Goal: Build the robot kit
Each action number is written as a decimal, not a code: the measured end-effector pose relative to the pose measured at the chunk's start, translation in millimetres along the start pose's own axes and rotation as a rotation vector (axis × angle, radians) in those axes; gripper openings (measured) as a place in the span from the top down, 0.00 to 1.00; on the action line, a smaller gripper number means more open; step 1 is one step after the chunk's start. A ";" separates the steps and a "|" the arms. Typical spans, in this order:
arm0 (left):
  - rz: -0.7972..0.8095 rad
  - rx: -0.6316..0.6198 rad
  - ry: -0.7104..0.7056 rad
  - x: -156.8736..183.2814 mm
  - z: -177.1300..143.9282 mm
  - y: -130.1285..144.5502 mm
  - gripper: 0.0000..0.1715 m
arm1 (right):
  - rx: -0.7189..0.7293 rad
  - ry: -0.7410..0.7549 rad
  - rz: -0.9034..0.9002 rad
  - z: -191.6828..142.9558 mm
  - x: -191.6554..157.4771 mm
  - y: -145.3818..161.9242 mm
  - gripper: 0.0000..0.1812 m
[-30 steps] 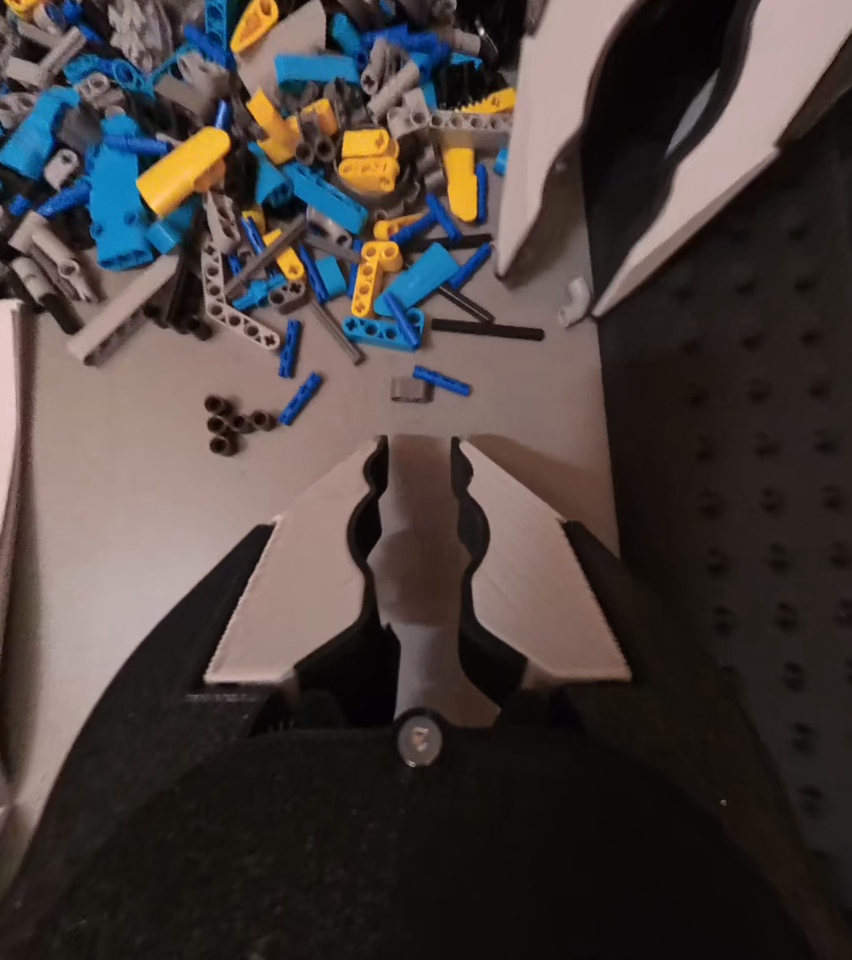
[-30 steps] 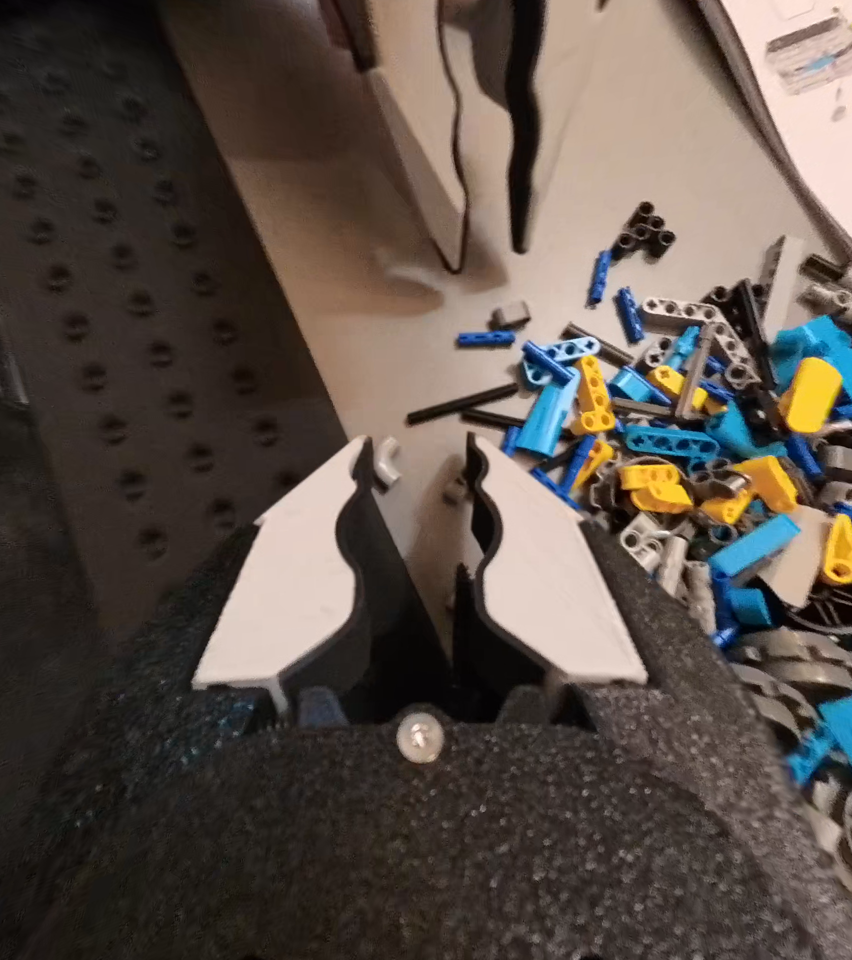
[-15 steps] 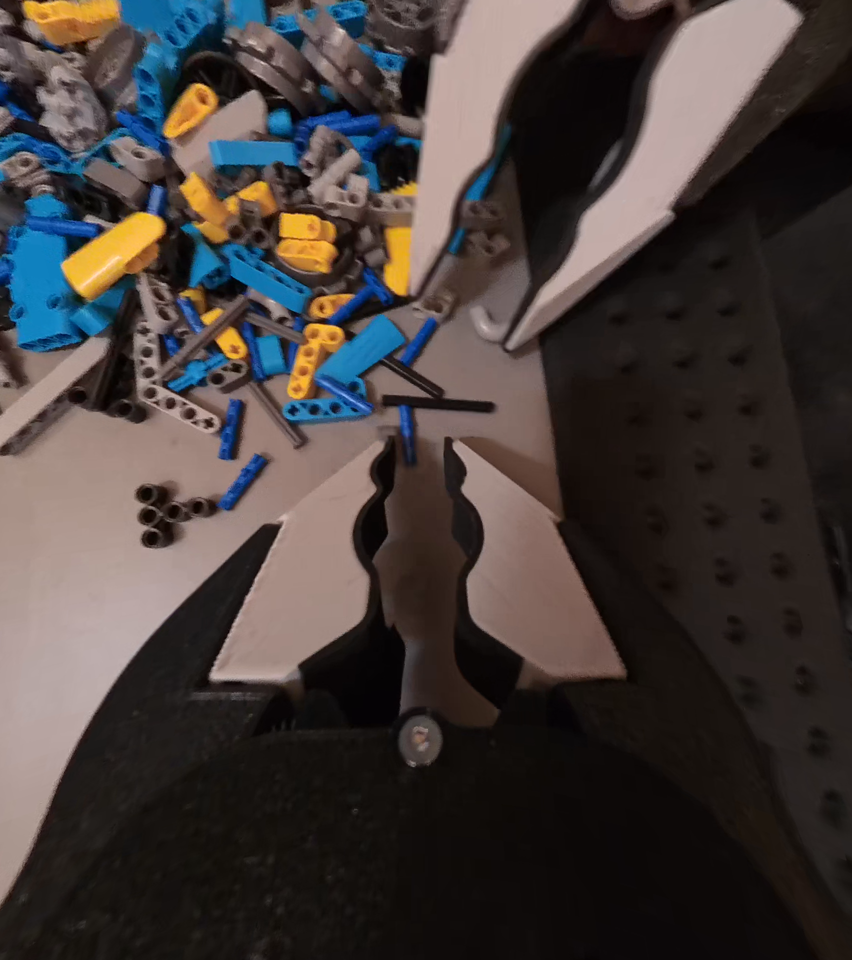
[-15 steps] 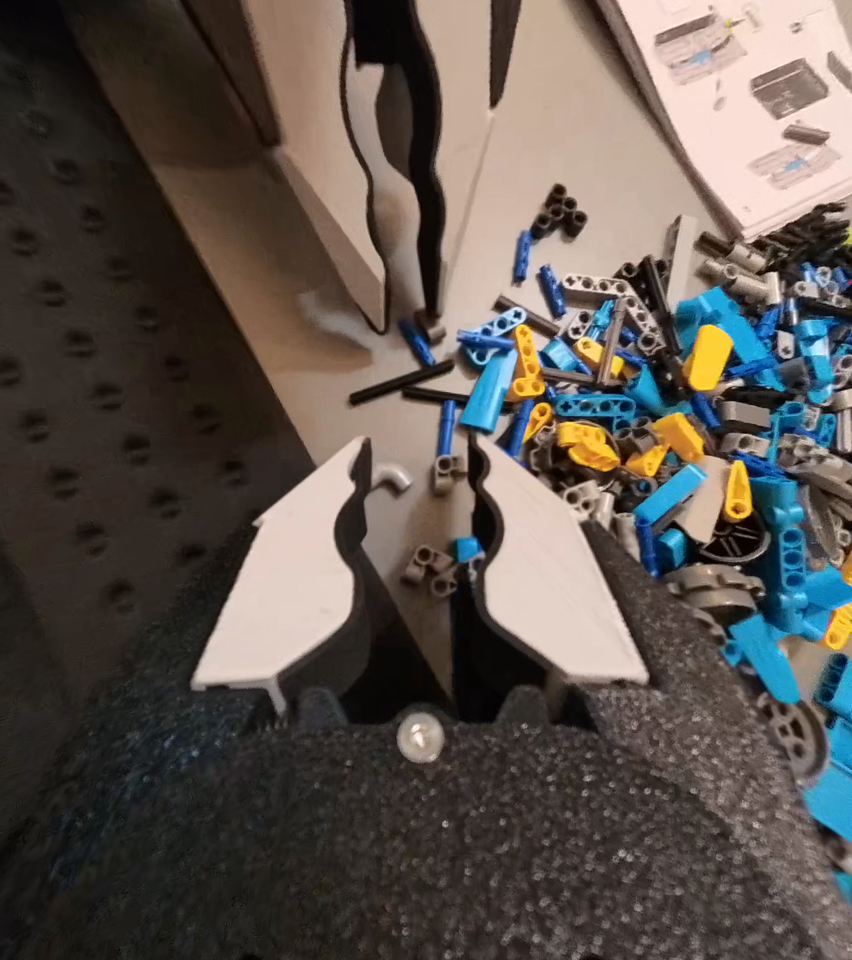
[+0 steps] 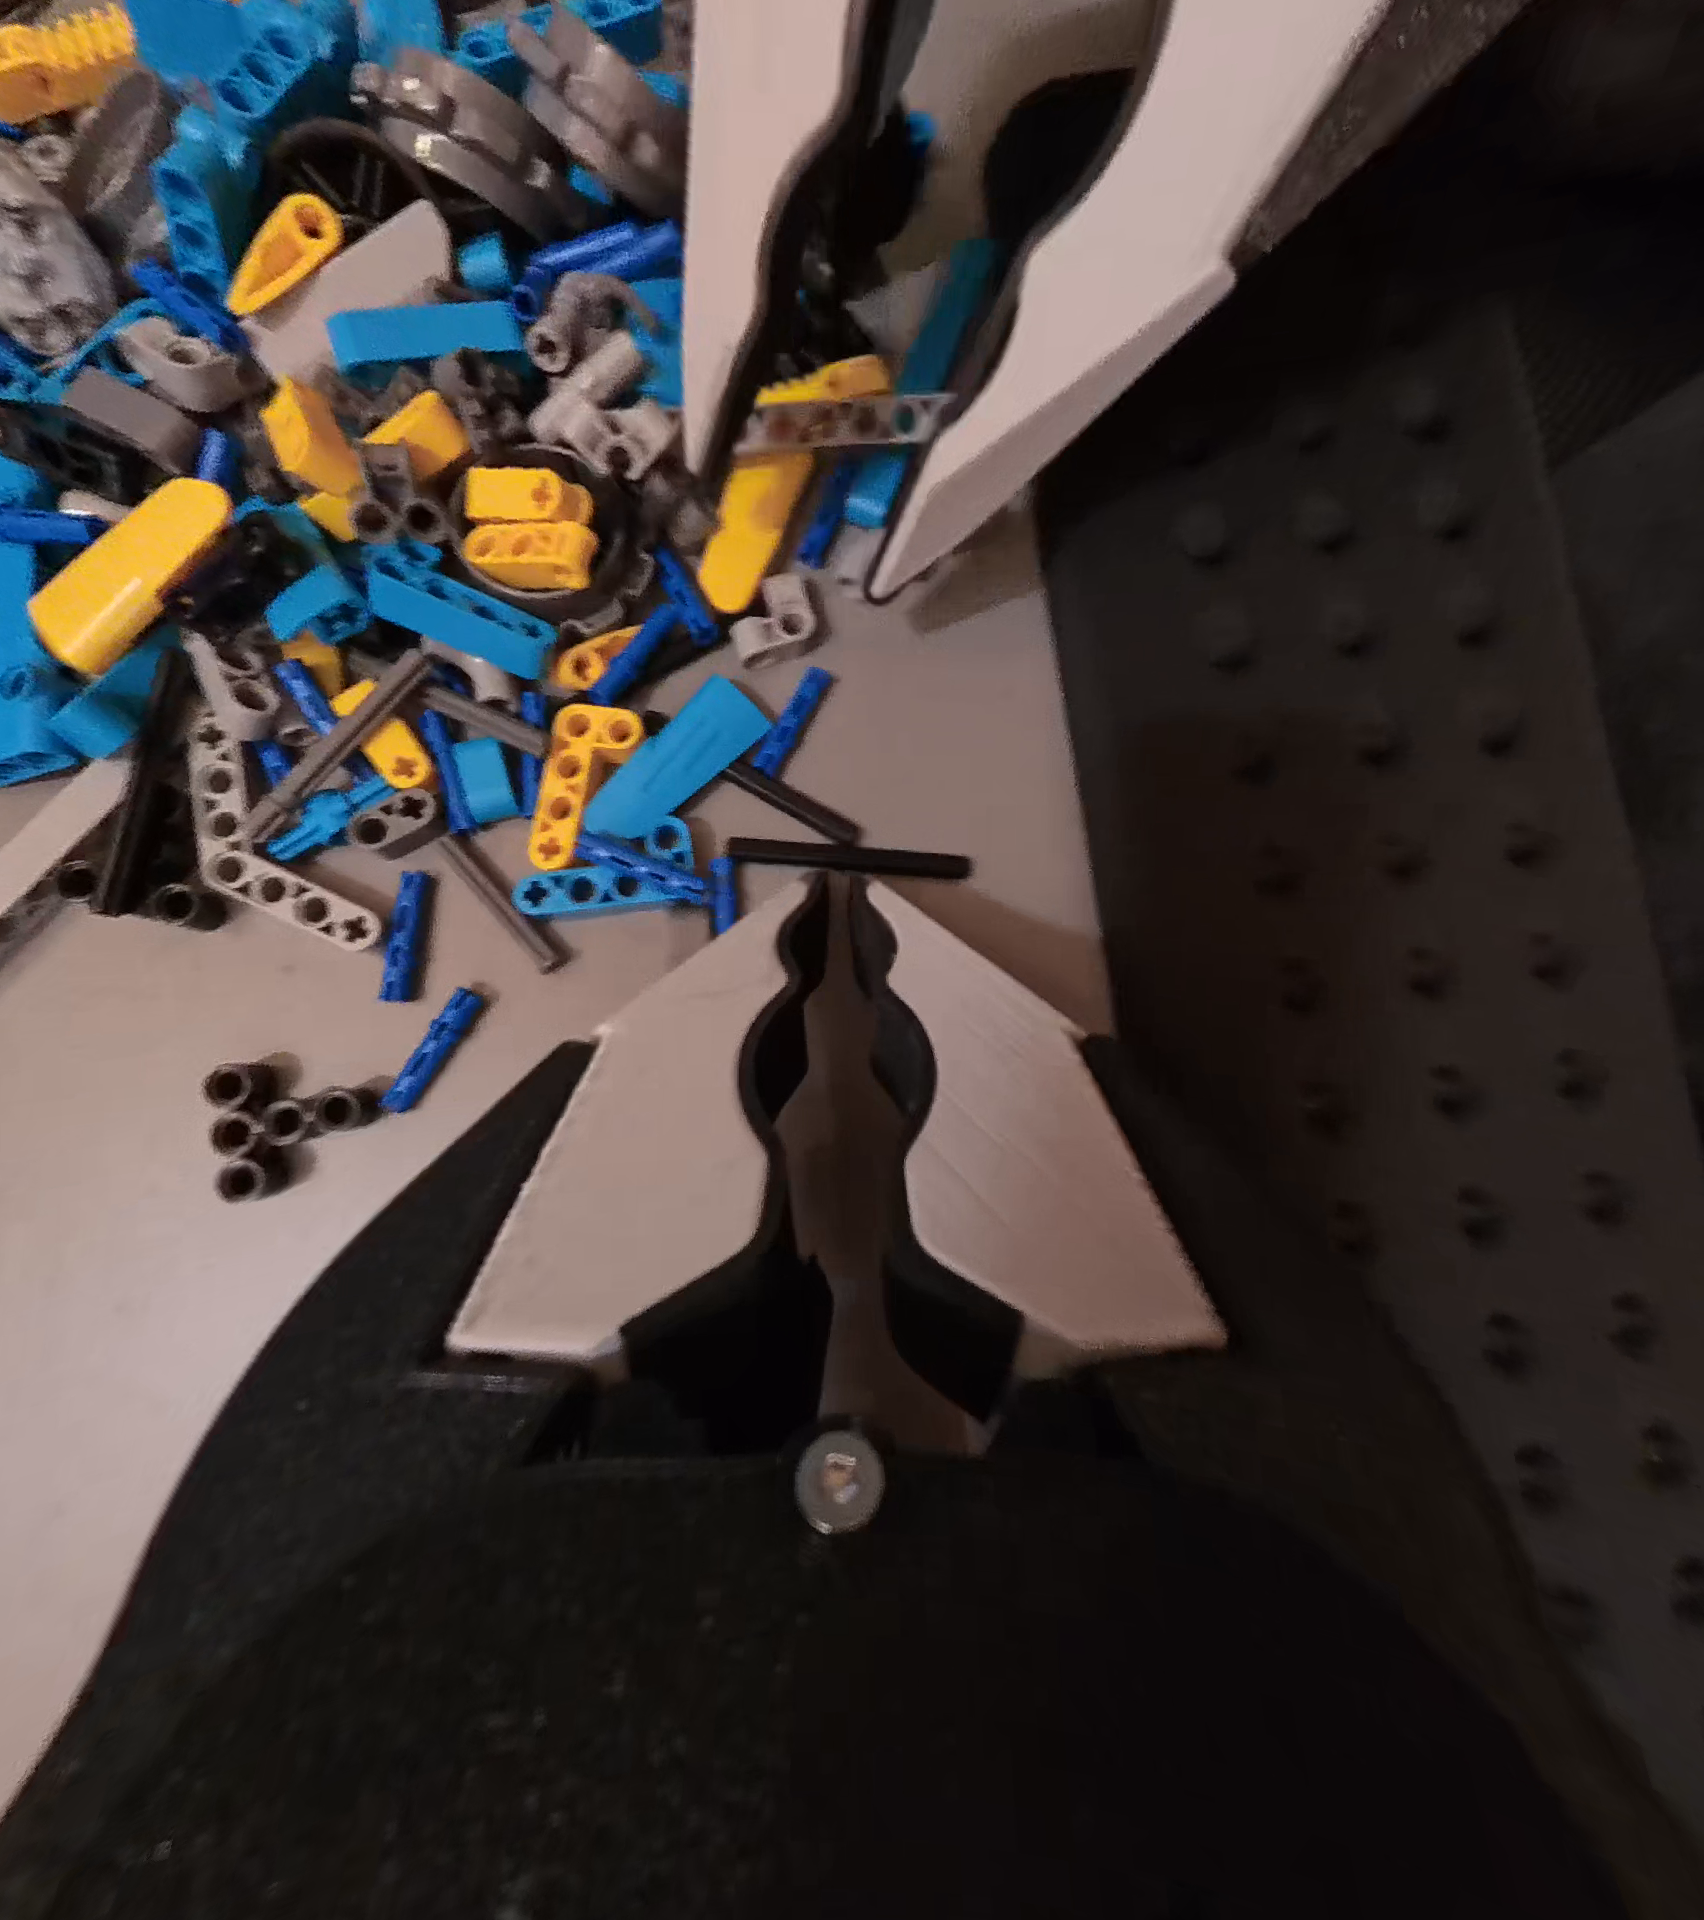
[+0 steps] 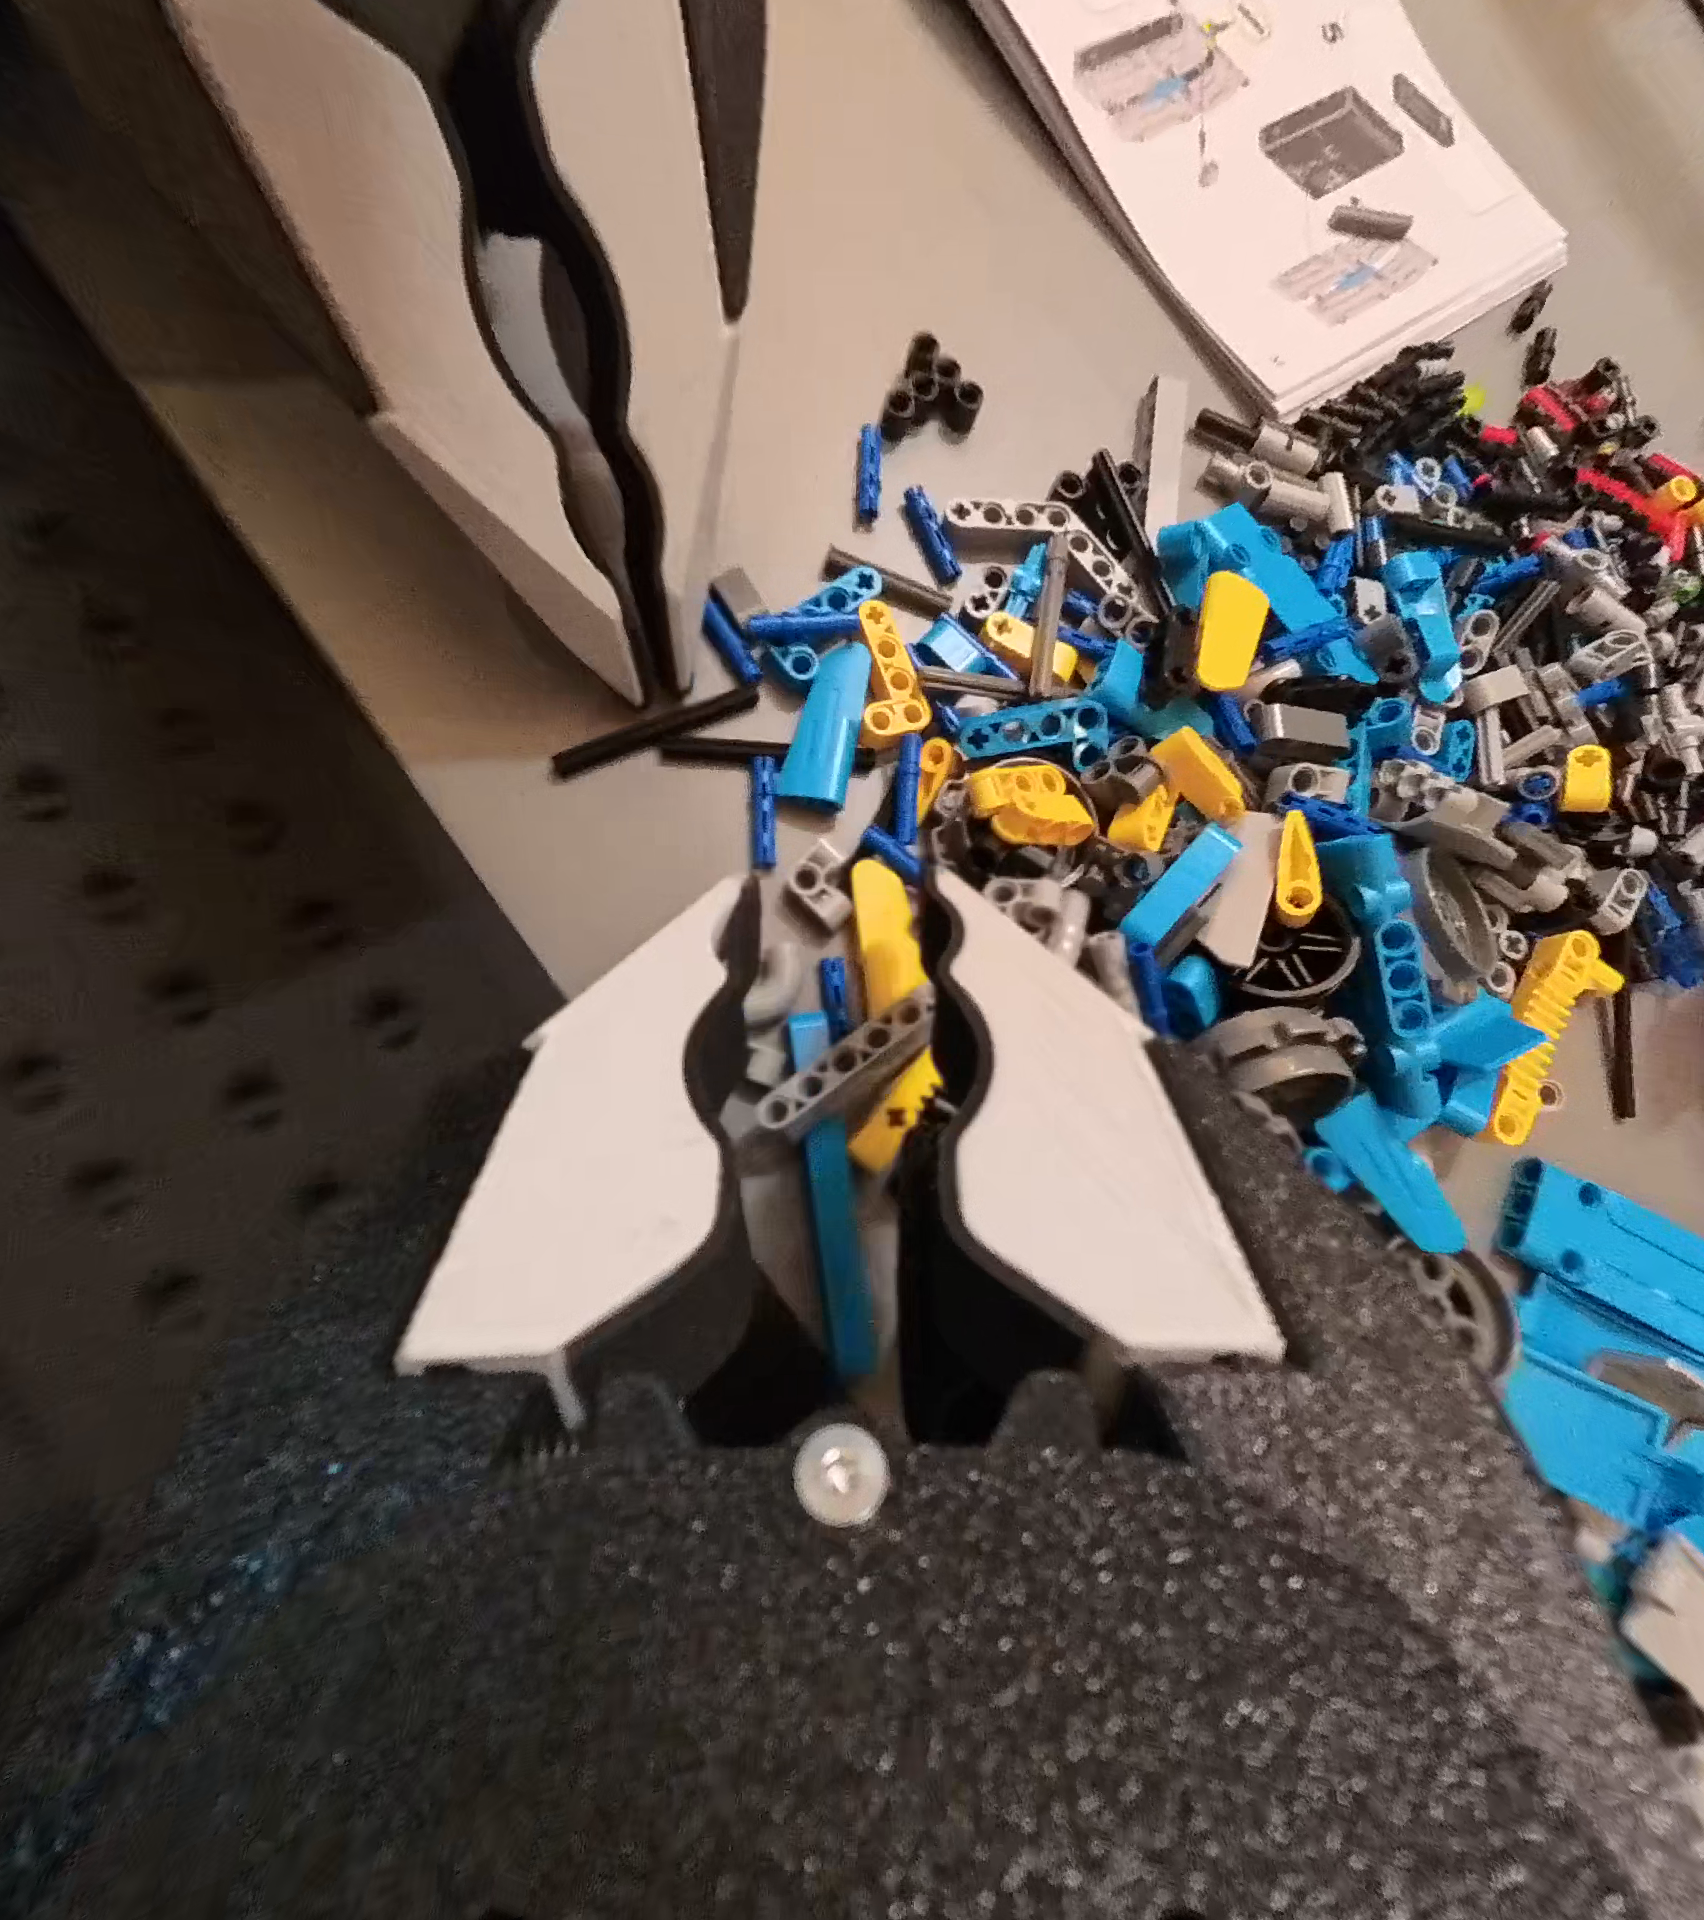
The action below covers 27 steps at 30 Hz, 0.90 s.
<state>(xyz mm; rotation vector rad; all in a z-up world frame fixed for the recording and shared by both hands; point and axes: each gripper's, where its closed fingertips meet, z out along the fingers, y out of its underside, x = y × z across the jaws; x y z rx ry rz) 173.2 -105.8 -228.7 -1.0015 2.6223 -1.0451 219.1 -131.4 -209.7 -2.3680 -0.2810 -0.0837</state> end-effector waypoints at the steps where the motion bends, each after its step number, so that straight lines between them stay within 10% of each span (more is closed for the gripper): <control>1: 0.007 0.005 0.036 8.4 -0.9 -0.2 0.99 | 0.015 -0.013 0.011 -3.1 -3.6 -1.4 0.85; 18: -0.004 0.041 0.010 0.8 23.3 -26.9 0.96 | 0.028 0.374 0.467 -110.7 81.4 98.7 0.84; 27: -0.172 0.193 -0.038 -4.9 -37.1 -19.6 0.94 | 0.113 0.490 0.677 -127.8 104.9 122.4 0.83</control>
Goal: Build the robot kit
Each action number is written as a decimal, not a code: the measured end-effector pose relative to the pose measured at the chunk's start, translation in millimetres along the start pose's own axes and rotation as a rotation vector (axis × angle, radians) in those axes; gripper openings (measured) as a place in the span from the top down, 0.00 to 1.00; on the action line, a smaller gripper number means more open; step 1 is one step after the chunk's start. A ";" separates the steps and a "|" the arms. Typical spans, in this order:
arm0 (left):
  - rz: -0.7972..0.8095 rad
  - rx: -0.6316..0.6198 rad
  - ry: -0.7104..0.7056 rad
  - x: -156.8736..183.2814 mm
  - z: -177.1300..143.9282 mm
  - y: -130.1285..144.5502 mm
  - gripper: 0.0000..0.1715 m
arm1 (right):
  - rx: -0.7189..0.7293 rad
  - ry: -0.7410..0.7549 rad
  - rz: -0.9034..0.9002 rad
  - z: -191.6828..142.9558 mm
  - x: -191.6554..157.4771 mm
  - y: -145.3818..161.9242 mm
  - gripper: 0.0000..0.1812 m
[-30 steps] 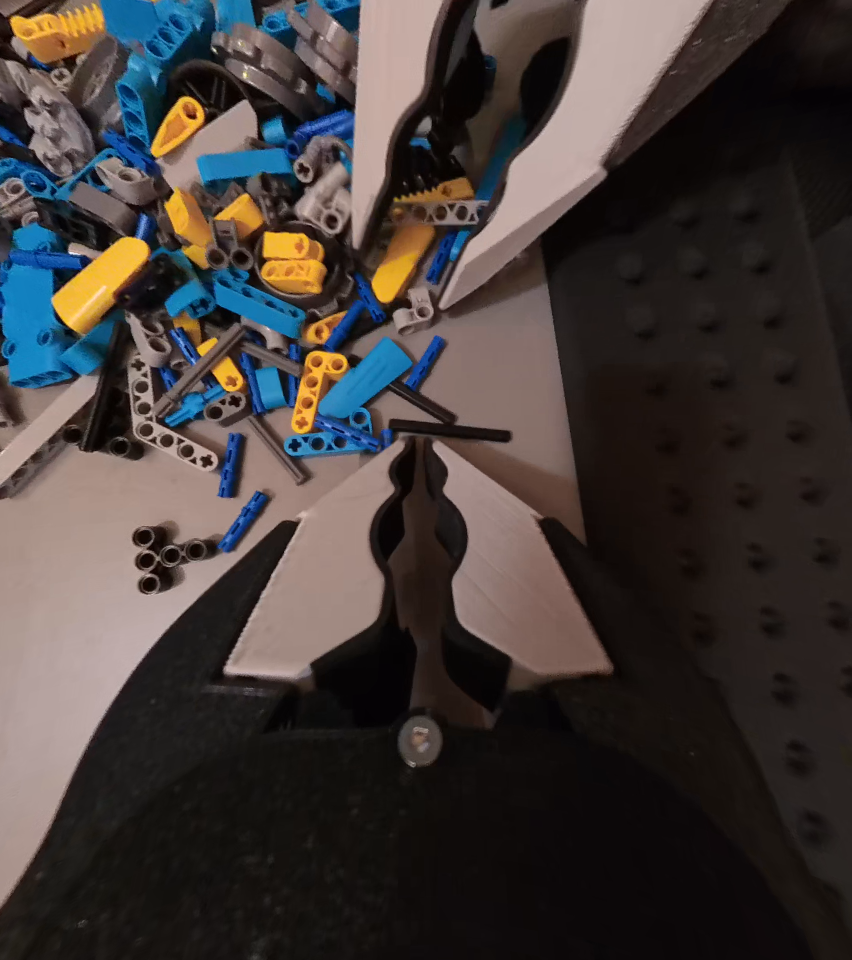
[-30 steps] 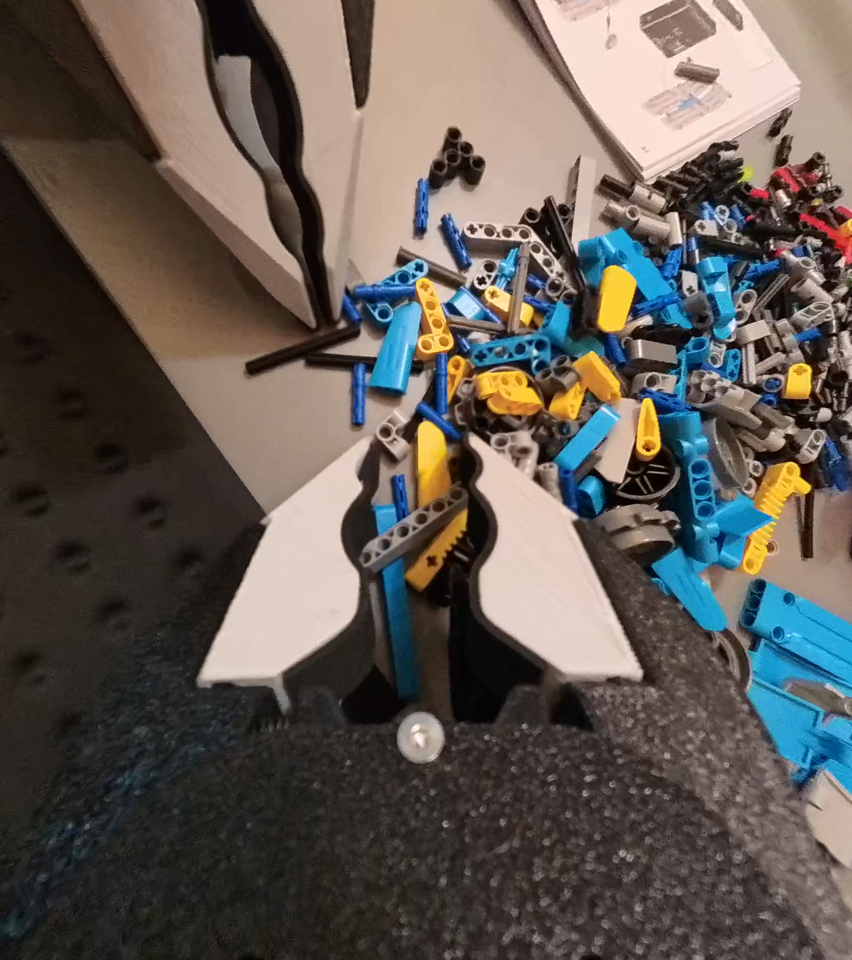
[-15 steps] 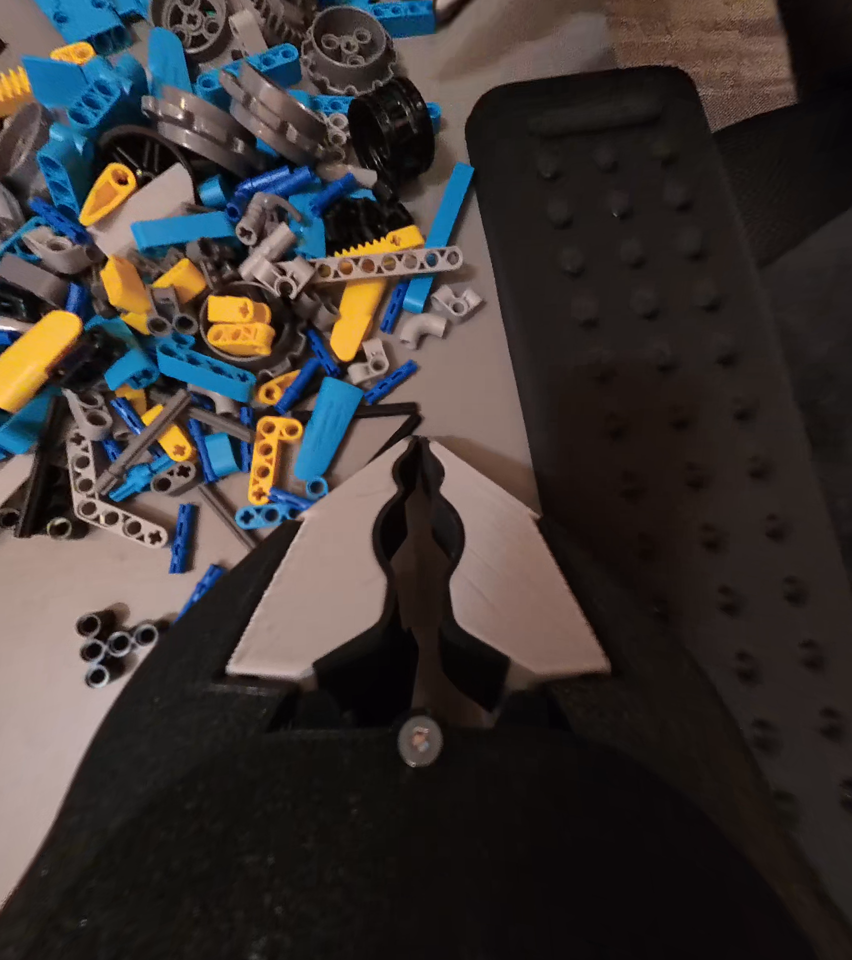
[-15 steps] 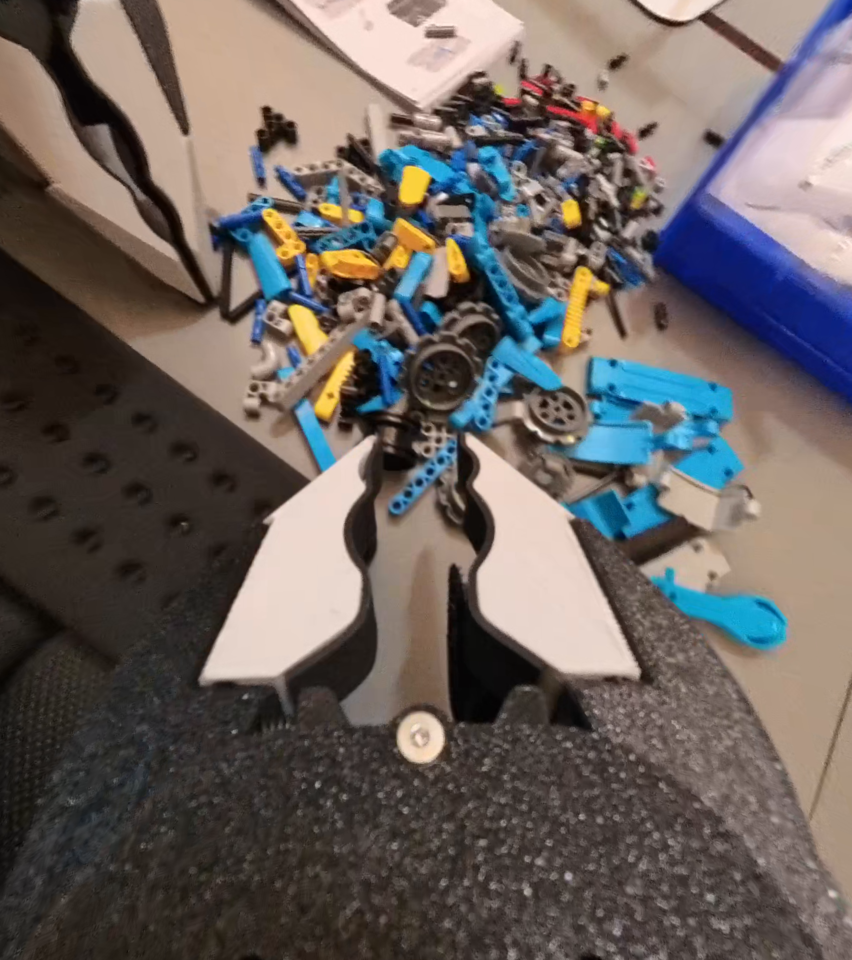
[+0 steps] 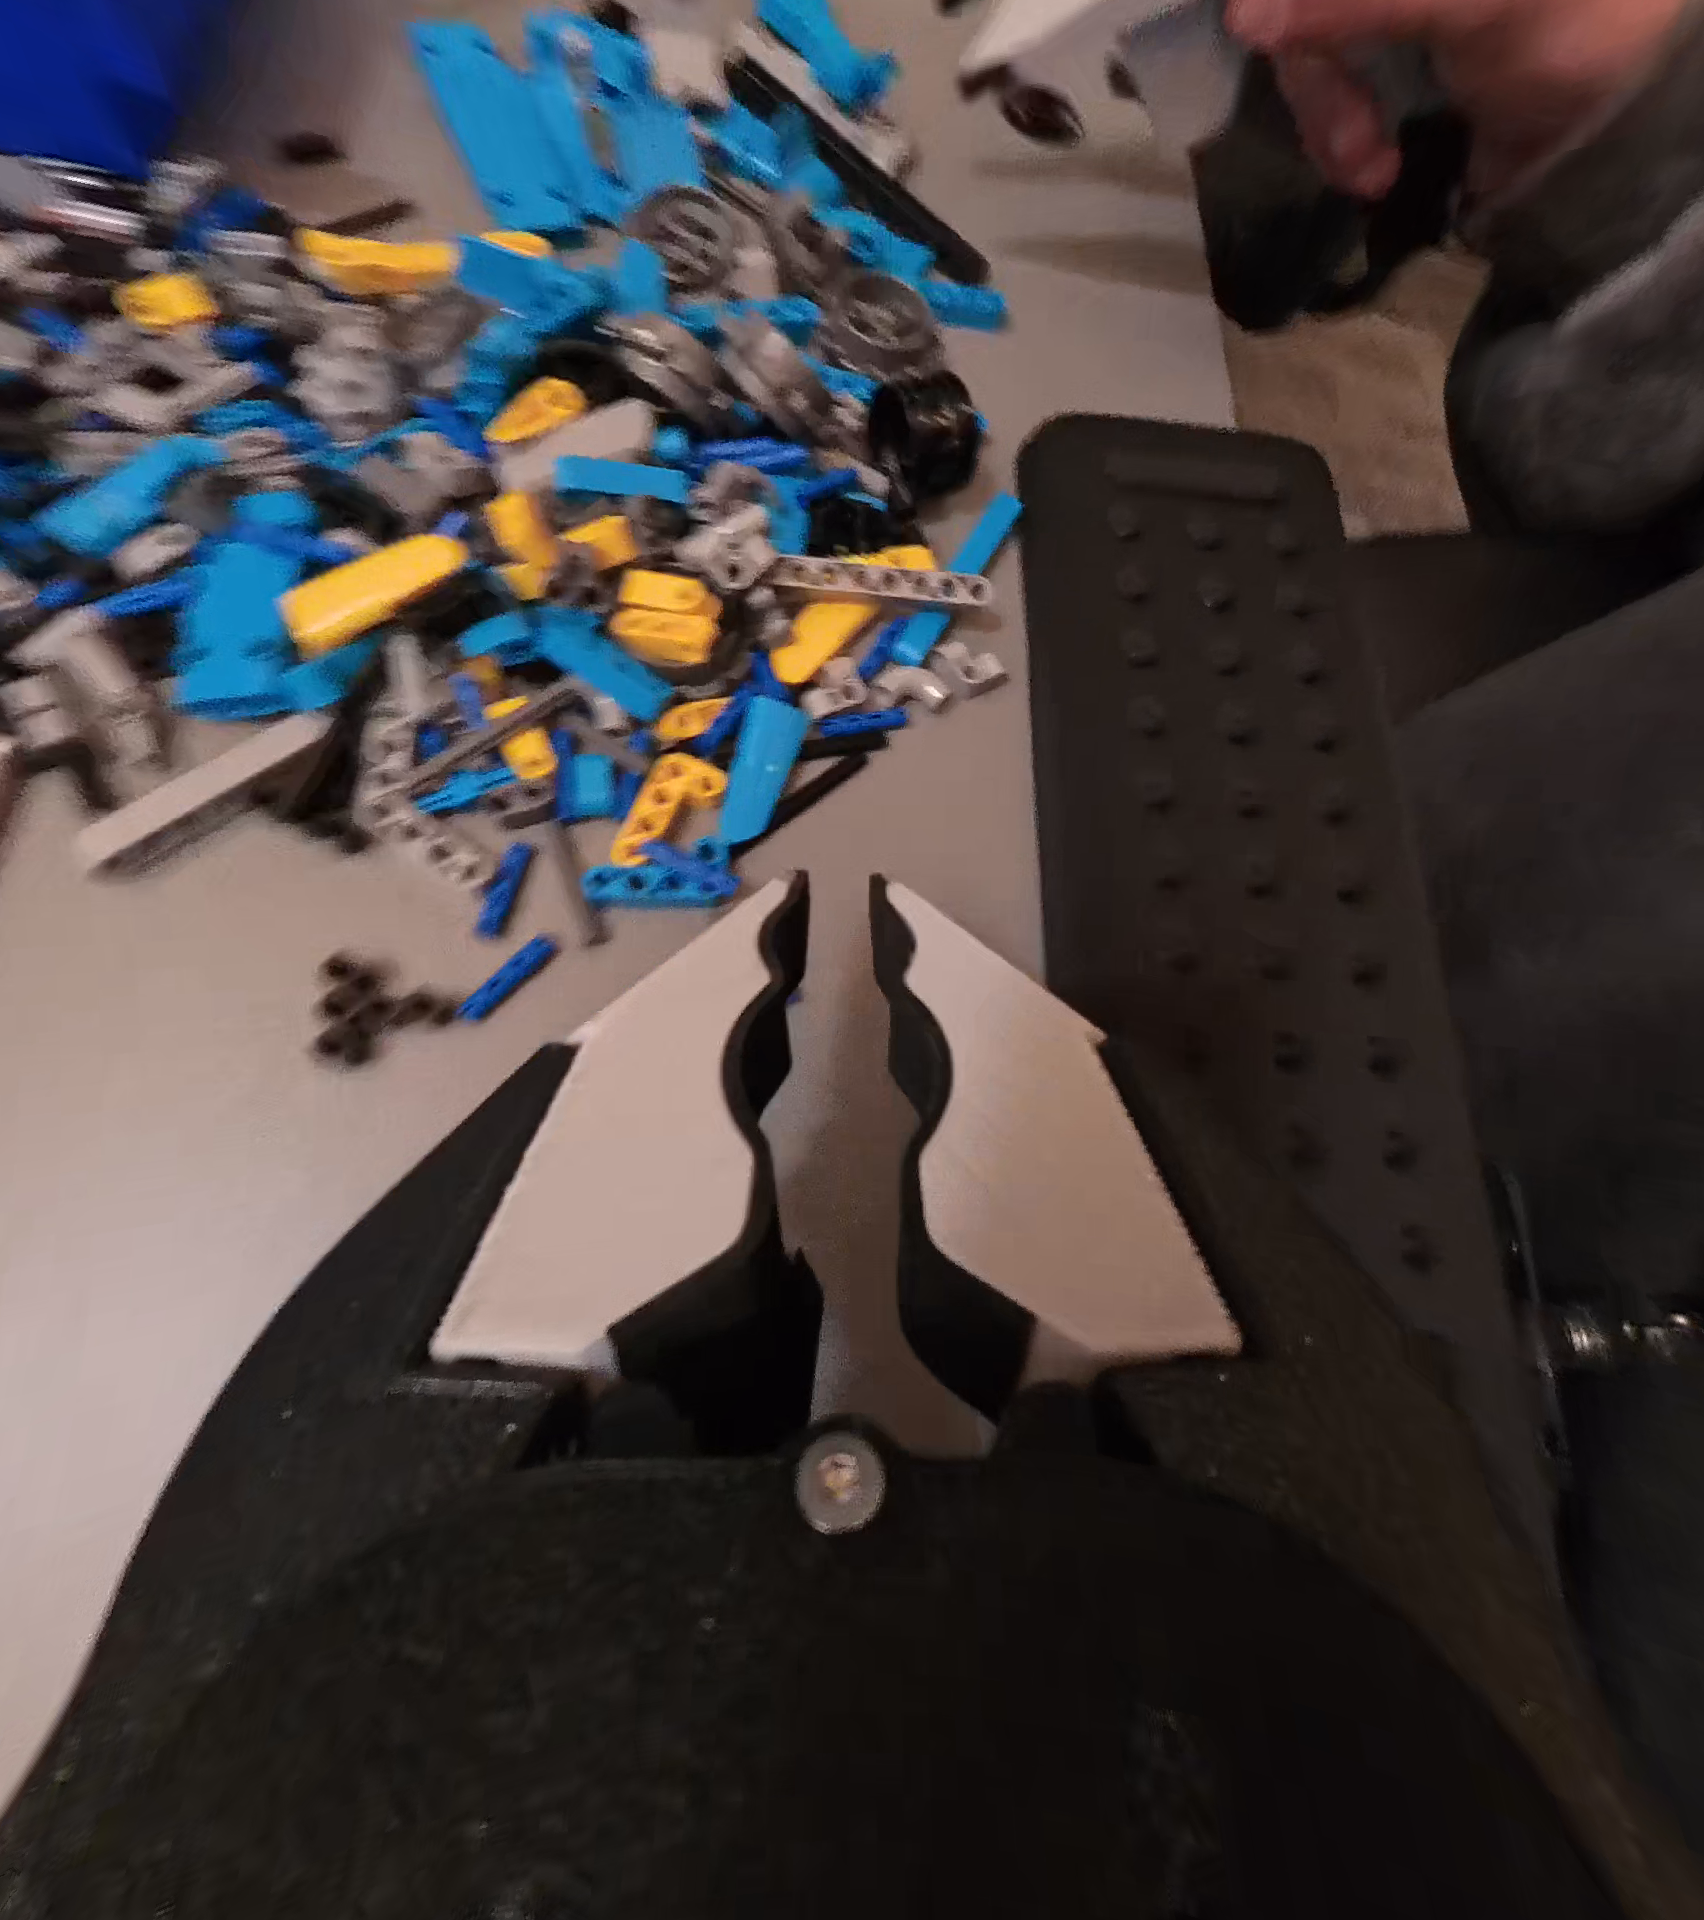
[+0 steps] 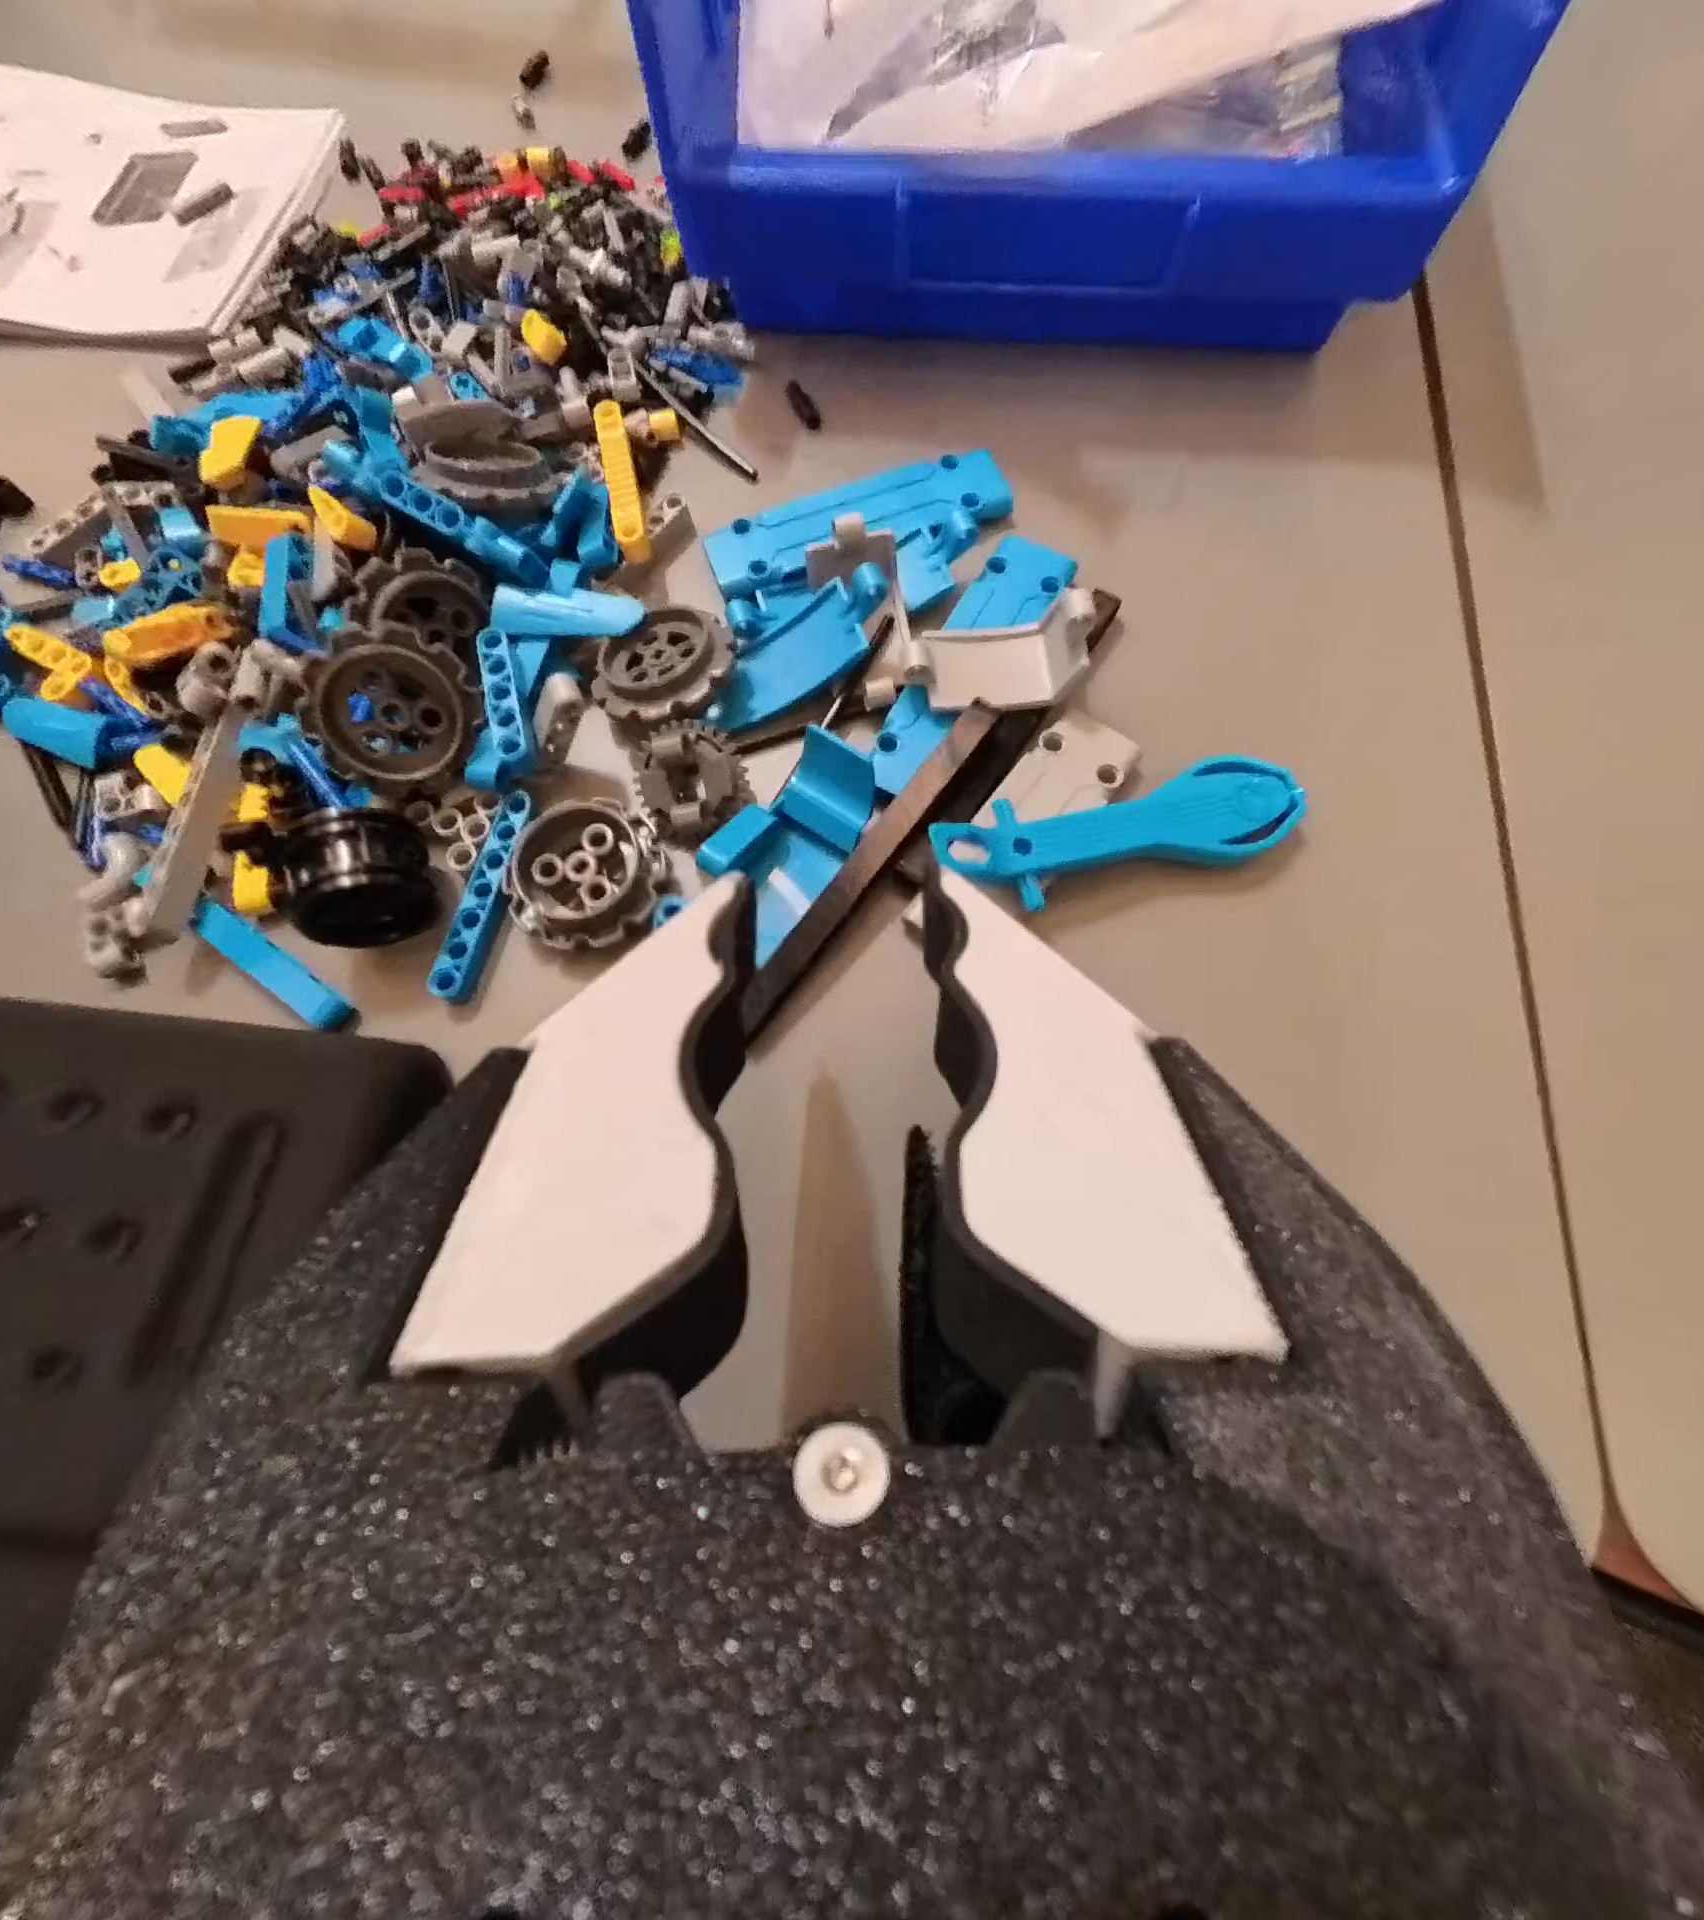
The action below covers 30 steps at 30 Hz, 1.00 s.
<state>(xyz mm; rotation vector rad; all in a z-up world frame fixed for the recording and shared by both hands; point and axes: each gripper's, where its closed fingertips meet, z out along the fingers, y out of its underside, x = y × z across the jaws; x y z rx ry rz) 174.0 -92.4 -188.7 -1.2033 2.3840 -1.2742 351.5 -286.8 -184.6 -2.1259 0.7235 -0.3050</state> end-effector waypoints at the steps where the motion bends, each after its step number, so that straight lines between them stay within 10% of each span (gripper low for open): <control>1: -0.034 0.042 -0.047 -8.7 -13.2 -1.5 0.94 | 0.026 0.004 0.000 -1.5 -3.0 -9.2 0.83; 6: -0.183 0.244 -0.435 -79.7 -105.1 8.9 0.93 | 0.194 -0.174 -0.017 8.5 -73.0 -80.3 0.83; 13: -0.263 0.248 -0.978 -175.1 -223.6 78.7 0.86 | 0.155 -0.658 -0.125 74.2 -275.1 -140.1 0.82; 21: -0.425 0.341 -0.941 -179.0 -228.7 103.6 0.84 | 0.104 -0.763 -0.277 152.3 -407.8 -130.3 0.81; 30: -0.452 0.369 -0.857 -177.9 -218.5 101.1 0.84 | 0.116 -0.741 -0.328 161.3 -406.3 -118.2 0.84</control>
